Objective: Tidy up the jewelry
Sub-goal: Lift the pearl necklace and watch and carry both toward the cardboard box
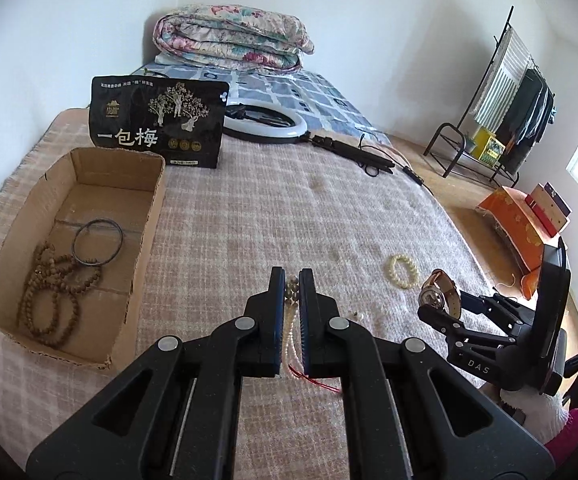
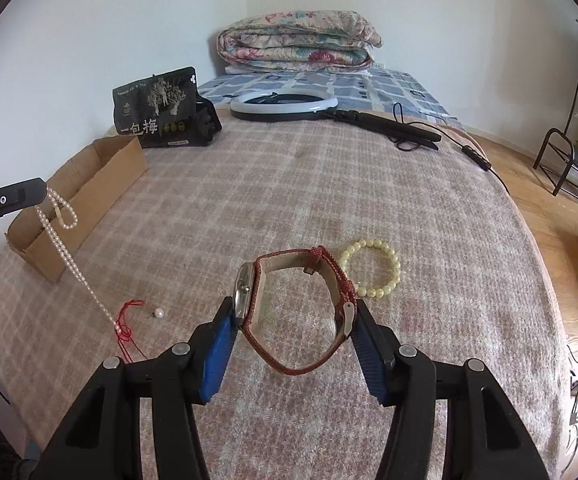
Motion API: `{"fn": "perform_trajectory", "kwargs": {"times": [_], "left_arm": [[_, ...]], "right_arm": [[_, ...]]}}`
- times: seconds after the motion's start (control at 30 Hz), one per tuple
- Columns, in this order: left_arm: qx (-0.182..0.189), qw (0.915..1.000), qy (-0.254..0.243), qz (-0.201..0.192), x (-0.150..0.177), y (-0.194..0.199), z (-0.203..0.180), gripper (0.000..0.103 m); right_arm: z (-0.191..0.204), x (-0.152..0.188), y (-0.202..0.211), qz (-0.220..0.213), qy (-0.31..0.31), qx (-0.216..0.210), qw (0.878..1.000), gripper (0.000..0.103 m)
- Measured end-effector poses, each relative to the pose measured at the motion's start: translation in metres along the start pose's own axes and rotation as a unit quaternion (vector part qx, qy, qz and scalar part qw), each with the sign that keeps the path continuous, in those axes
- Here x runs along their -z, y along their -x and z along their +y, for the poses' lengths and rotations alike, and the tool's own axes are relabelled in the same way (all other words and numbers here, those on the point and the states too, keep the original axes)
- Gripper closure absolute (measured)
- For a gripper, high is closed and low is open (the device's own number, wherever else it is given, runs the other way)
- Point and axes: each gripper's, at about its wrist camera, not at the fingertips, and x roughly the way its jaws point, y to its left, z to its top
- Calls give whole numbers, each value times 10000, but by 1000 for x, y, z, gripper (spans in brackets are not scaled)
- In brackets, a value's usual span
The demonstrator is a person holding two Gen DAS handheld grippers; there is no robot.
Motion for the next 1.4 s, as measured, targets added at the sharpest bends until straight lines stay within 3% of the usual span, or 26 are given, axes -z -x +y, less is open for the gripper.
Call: {"fn": "perform_trajectory", "kwargs": {"times": [0.97, 1.4], "left_arm": [[409, 9955, 351, -785, -40, 81, 32, 99], [-66, 9990, 424, -130, -19, 35, 55, 99]], "right_arm": [[71, -42, 47, -434, 515, -304, 9973, 45], [81, -40, 42, -417, 581, -436, 9965, 45]]}}
